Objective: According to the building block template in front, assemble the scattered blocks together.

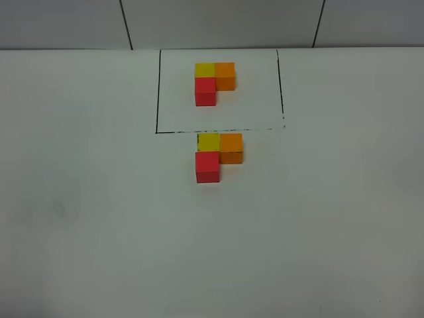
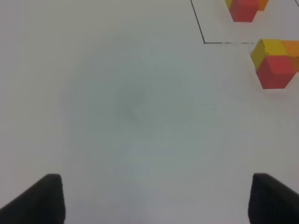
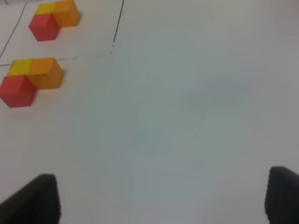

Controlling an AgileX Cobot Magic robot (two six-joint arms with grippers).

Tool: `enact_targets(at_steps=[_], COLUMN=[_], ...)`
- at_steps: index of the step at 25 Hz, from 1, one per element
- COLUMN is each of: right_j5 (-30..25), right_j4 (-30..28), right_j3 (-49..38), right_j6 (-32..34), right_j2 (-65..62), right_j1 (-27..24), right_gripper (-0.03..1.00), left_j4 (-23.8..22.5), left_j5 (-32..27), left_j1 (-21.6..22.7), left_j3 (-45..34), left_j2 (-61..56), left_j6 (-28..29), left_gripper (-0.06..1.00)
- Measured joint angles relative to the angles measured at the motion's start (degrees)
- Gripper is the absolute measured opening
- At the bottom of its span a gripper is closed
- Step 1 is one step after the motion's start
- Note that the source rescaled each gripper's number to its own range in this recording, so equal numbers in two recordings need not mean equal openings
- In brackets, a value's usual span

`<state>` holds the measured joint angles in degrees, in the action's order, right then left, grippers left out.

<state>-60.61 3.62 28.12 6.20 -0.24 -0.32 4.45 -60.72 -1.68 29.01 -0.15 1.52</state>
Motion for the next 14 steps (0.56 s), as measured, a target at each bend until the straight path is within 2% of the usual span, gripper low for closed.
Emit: enact_targets(at_steps=[14], right_j5=[0.0], right_j4=[0.0], right_j3=[0.0], right_j6=[0.0], right_j2=[0.0], right_j1=[0.0], right_gripper=[0.79], left_j4=[0.0], left_j5=[0.0], left_j1=[0.0], left_j3=[0.0], left_j2=[0.0], left_j6=[0.0], left_gripper=[0.73])
